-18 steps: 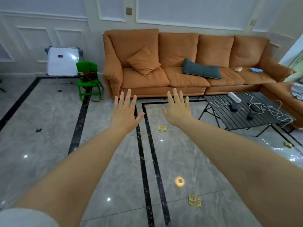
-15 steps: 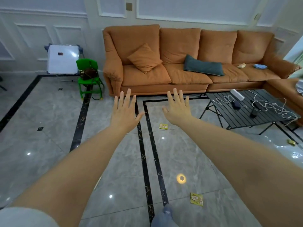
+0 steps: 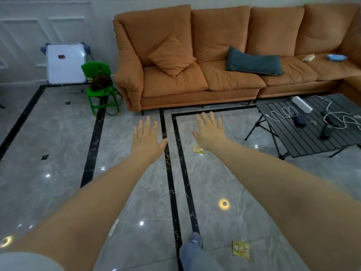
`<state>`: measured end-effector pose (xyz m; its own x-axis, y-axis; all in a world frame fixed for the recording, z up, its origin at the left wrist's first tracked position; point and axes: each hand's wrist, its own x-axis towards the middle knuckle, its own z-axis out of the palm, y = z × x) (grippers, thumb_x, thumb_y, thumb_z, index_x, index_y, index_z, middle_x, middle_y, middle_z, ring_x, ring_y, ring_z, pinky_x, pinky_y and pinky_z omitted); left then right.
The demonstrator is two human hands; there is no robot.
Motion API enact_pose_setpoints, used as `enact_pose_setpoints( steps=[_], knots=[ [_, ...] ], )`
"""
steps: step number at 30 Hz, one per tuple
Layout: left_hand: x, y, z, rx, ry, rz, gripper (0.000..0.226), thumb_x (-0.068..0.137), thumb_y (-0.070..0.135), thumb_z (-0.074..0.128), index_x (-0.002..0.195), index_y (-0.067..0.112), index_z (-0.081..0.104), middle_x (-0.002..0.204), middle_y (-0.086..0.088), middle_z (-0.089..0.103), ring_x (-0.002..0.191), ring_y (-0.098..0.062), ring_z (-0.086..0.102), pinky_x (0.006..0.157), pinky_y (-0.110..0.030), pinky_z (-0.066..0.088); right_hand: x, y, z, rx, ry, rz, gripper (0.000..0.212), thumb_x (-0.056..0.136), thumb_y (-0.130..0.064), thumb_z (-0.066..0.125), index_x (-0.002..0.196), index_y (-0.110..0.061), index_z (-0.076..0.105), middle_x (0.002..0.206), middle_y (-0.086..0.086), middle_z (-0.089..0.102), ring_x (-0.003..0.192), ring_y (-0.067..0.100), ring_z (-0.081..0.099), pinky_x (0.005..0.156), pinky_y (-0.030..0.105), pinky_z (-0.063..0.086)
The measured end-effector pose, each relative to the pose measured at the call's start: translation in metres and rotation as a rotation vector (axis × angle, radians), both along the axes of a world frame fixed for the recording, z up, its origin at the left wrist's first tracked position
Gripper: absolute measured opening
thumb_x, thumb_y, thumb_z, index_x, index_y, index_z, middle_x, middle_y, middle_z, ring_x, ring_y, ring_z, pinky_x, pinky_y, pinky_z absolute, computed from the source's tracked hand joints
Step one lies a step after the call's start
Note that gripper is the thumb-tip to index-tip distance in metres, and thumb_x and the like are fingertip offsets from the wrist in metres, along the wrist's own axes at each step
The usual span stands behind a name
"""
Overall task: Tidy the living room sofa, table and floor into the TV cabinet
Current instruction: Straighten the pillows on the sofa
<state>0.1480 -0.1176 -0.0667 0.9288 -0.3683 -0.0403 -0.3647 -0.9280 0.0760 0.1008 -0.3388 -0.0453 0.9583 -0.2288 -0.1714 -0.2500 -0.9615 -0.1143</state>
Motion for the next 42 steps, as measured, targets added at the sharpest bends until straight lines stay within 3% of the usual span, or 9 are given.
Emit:
enact_pose_setpoints(
  steps=[8, 22, 29, 42],
  knots=[
    [0.091, -0.081, 0.0, -0.026, 0.096, -0.025, 0.081, 0.097, 0.067, 0.022, 0.159, 0.019, 0.001, 0.166, -0.004, -0.01, 0.152, -0.028, -0.011, 0.123, -0.047, -0.005, 0.097, -0.076, 0.009, 0.09, 0.017, -0.041, 0.074, 0.103, -0.048, 0.033, 0.158, -0.016, -0.004, 0.166, 0.005, 0.007, 0.152, 0.029, -0.006, 0.123, 0.048, 0.002],
    [0.342, -0.117, -0.002, -0.068, 0.134, -0.058, 0.078, 0.097, 0.067, 0.024, 0.159, 0.022, 0.005, 0.166, -0.004, -0.005, 0.153, -0.027, -0.008, 0.123, -0.044, -0.005, 0.338, -0.114, -0.007, 0.024, 0.084, 0.003, 0.074, 0.102, -0.049, 0.035, 0.158, -0.018, -0.002, 0.166, 0.006, -0.001, 0.152, 0.029, -0.012, 0.123, 0.046, -0.003],
    [0.47, -0.123, 0.018, 0.001, 0.125, -0.122, 0.082, 0.095, 0.071, 0.025, 0.159, 0.023, 0.006, 0.167, -0.004, -0.003, 0.153, -0.029, -0.005, 0.124, -0.045, -0.003, 0.451, -0.118, 0.007, -0.056, 0.061, 0.112, 0.078, 0.1, -0.03, 0.045, 0.158, -0.017, -0.005, 0.165, 0.008, 0.006, 0.152, 0.032, -0.01, 0.123, 0.047, -0.001],
    [0.667, -0.222, 0.004, 0.074, 0.124, -0.208, 0.084, 0.095, 0.07, 0.026, 0.159, 0.021, 0.005, 0.166, -0.006, -0.005, 0.153, -0.028, -0.006, 0.124, -0.046, -0.002, 0.663, -0.223, 0.006, 0.01, 0.05, 0.081, 0.081, 0.096, -0.022, 0.048, 0.158, -0.017, -0.004, 0.165, 0.006, 0.008, 0.151, 0.031, -0.012, 0.123, 0.047, -0.003]
  ],
)
